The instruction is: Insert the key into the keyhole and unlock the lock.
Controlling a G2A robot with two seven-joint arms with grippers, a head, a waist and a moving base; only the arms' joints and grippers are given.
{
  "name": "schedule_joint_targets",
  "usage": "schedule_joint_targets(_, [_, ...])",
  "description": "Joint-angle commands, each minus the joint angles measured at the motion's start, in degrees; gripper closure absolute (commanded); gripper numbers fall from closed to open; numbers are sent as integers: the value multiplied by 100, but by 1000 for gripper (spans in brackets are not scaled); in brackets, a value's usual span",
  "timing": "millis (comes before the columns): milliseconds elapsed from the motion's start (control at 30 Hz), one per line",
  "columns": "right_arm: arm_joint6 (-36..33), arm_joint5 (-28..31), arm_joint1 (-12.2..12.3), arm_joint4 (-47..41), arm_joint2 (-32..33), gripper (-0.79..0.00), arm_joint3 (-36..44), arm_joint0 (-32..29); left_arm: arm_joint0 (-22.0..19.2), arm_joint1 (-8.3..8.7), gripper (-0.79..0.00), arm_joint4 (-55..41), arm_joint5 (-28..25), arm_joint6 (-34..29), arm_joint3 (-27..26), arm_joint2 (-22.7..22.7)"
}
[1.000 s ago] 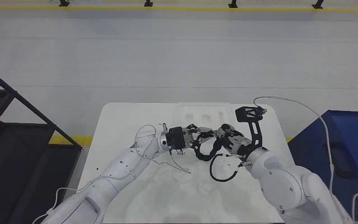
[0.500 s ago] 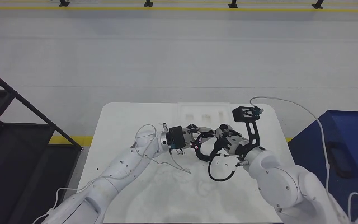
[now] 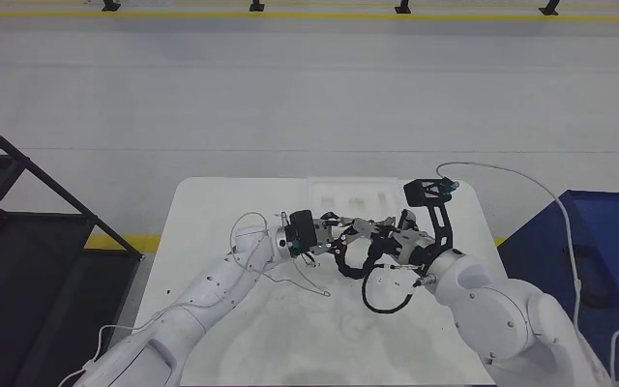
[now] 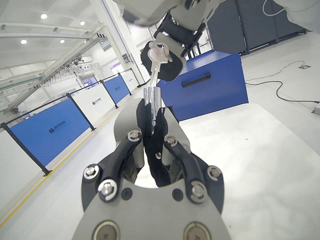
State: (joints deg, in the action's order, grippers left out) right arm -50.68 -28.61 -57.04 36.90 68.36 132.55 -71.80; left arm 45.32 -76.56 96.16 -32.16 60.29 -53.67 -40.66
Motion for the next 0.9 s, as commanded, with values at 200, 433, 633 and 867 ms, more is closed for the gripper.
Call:
schedule_joint_targets(200, [-1334,1784,145,262,342,-785,-265,227,-17,51,0,-335,-722,-484,-65,-170])
schedule_joint_targets(433, [-2144,2647,229,103,564,-785,-362,248,119,153,0,-732,-1444,-1291,-396,-405])
schedule_joint_targets(633, [-2176,2866,237,-197,648,-785,-402,241,333,236,0,-1189,-1718,-1965,-859,-665])
schedule_joint_targets(867, [-2098,2864,233,-233,649,-785,-396,229,532,296,0,-1437,-1551,-2540,-1325,-900])
